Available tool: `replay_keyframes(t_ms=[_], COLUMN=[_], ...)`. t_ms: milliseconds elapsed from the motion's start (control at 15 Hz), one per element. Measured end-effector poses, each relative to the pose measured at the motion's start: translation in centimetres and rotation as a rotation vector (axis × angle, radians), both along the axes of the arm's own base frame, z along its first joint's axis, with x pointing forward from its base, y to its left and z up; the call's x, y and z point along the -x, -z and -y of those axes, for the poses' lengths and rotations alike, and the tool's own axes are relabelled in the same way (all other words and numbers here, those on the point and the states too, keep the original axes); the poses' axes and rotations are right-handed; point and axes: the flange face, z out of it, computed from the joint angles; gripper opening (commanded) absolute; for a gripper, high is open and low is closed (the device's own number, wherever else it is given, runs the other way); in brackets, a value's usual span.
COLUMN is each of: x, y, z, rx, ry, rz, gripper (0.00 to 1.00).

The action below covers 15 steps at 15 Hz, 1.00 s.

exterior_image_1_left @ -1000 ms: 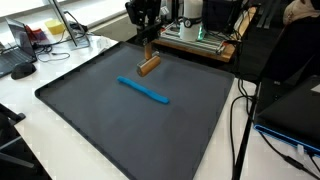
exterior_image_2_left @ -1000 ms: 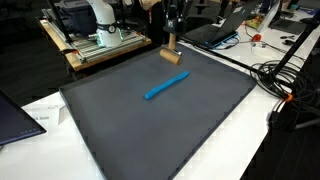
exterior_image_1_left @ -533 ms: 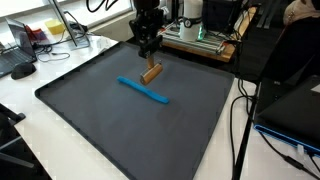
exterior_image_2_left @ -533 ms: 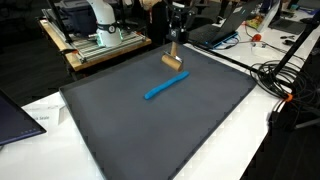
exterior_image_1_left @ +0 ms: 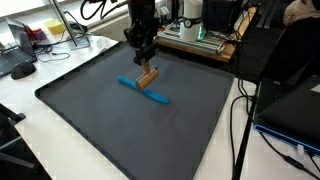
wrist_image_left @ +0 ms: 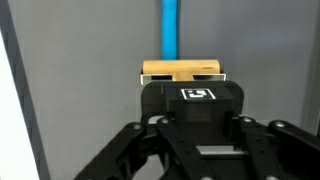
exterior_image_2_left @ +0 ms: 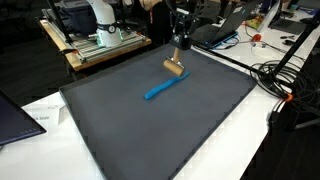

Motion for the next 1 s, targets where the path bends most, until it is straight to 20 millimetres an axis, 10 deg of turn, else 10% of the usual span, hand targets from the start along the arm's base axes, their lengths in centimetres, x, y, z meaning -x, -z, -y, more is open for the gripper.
replay_keyframes(t_ms=[1000], x=[-1.7], y=[1.8], z=[1.8], rx=[0.002], ry=[0.044], rz=[-0.017], gripper=[0.22])
